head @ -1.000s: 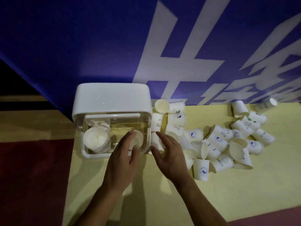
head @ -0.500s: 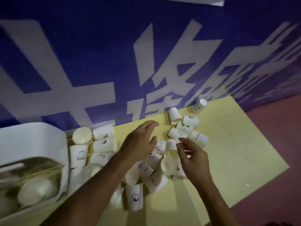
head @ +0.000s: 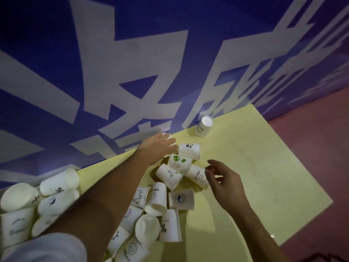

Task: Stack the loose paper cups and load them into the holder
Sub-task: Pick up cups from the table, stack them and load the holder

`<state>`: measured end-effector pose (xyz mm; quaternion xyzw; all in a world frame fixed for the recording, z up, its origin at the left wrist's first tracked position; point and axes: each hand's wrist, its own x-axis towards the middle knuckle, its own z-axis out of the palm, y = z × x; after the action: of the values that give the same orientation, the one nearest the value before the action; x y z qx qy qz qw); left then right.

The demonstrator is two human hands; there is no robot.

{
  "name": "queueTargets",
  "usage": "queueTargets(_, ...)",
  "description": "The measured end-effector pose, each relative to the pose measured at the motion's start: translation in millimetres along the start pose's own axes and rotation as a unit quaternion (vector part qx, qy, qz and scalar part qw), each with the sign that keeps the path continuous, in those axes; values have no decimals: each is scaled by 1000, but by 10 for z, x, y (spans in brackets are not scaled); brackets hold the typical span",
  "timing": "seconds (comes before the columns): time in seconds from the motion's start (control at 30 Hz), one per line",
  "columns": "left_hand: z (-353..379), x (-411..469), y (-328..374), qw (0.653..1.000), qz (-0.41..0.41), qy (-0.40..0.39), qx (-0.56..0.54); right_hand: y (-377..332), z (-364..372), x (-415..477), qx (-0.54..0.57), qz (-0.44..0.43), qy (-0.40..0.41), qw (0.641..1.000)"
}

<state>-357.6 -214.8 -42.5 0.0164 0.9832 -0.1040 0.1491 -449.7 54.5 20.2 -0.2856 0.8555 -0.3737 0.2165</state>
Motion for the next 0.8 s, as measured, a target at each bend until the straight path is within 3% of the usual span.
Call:
queueTargets(0.27,47,115,17,1000,-4,18,16,89,-91,1155,-112,8,-8,994)
queueTargets(0.37,-105,-39,47,992,-71,48,-93,136,0,1629,-116,57,-13,991)
queueTargets(0.43,-240,-175,104,943,-175,68,-273,240,67,1914,-82,118,-23,989)
queueTargets(0.53,-387,-477,255,793,-330,155,-487,399,207,2186,-76,176,-51,980)
queueTargets(0.63,-375,-852,399,660,-414,257,-572,497,369,2296,-127,159,-45,978)
queueTargets(0.7,-366,-1043,445,618,-432,285,-591,509,436,2330,-103,145,-22,984)
queueTargets(0.8,-346,-1238,470,605,-432,292,-602,474,466,2239,7,131,-3,991)
